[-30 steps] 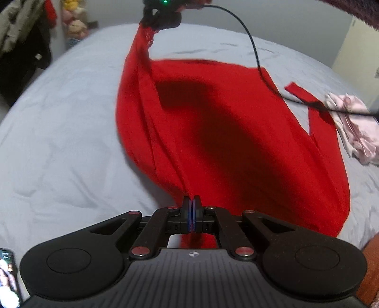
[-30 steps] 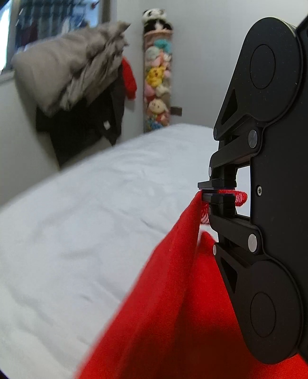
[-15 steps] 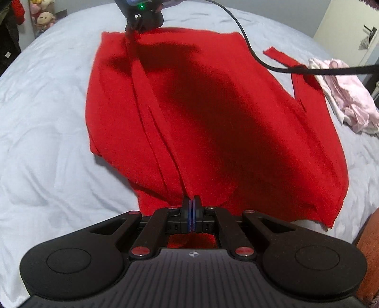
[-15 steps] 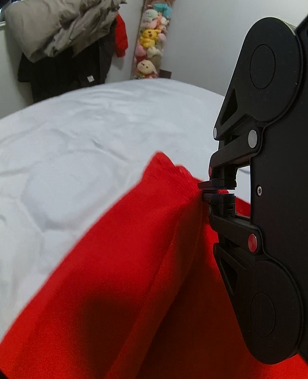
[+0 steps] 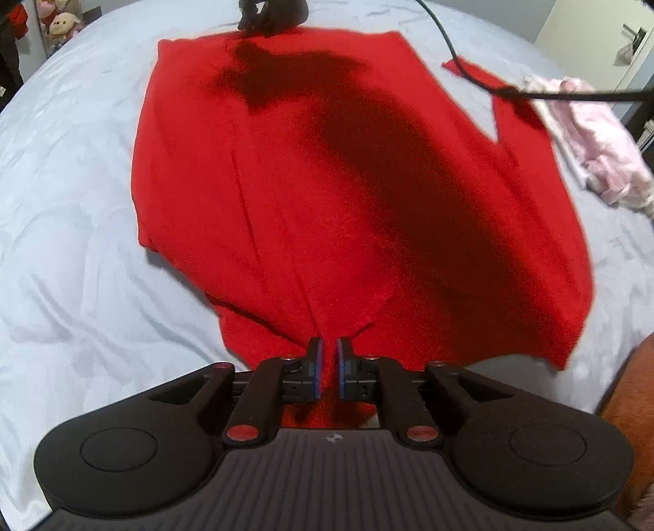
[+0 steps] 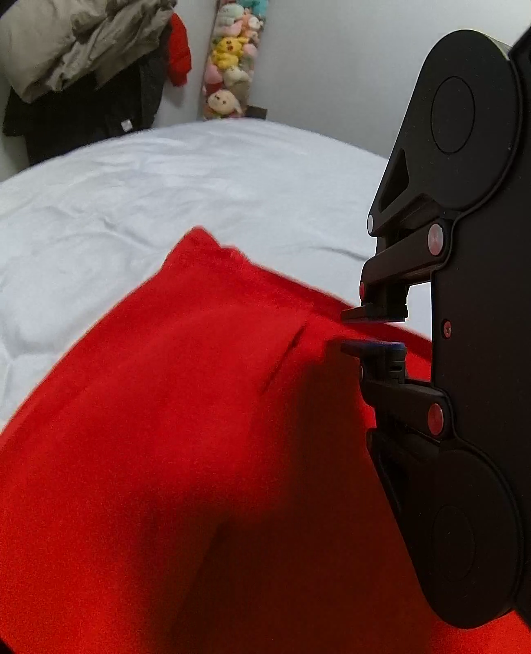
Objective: Fold clothes
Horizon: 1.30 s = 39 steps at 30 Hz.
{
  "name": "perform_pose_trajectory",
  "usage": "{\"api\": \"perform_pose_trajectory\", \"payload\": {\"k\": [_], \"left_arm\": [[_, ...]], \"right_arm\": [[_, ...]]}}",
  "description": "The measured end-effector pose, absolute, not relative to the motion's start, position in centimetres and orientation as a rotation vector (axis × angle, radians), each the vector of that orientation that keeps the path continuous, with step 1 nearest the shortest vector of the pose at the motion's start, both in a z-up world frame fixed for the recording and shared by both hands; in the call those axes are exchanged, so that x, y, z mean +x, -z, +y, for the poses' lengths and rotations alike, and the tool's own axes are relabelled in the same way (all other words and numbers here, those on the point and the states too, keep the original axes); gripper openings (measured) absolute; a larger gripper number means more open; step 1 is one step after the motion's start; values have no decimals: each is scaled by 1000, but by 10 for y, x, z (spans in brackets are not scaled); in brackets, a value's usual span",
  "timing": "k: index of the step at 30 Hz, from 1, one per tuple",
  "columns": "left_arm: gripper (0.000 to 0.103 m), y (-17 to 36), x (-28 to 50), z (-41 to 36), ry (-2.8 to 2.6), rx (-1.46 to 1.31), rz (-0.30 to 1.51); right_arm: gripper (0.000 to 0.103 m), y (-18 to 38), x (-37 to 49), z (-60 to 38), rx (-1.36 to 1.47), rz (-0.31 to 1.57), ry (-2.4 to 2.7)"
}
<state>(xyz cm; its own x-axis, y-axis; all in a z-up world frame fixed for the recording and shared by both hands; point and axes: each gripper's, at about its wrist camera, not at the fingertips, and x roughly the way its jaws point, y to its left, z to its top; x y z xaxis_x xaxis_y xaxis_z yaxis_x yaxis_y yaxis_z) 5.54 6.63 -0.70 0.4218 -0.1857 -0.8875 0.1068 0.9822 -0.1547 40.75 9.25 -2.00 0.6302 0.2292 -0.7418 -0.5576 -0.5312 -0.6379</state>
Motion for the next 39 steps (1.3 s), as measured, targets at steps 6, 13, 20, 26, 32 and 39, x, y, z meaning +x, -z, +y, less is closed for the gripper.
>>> {"api": "perform_pose_trajectory", "payload": {"k": [6, 13, 20, 26, 32, 39], "left_arm": [[21, -16, 47, 68, 220, -114, 1040], [21, -15, 50, 89, 169, -142, 1011], [20, 17, 67, 96, 180, -143, 1108], [20, 28, 65, 89, 205, -124, 1145], [21, 8, 56, 87, 183, -105, 1116], [21, -18, 53, 42, 289, -75, 1053]], "right_arm": [[4, -3, 375, 95, -1747, 142, -1150], [4, 15, 352, 100, -1736, 127, -1270], [4, 26, 358, 93, -1691, 167, -1275], [4, 36, 363, 91, -1720, 142, -1272], [4, 17, 368, 76, -1719, 179, -1224], [4, -18, 366, 15, -1762, 224, -1138]]}}
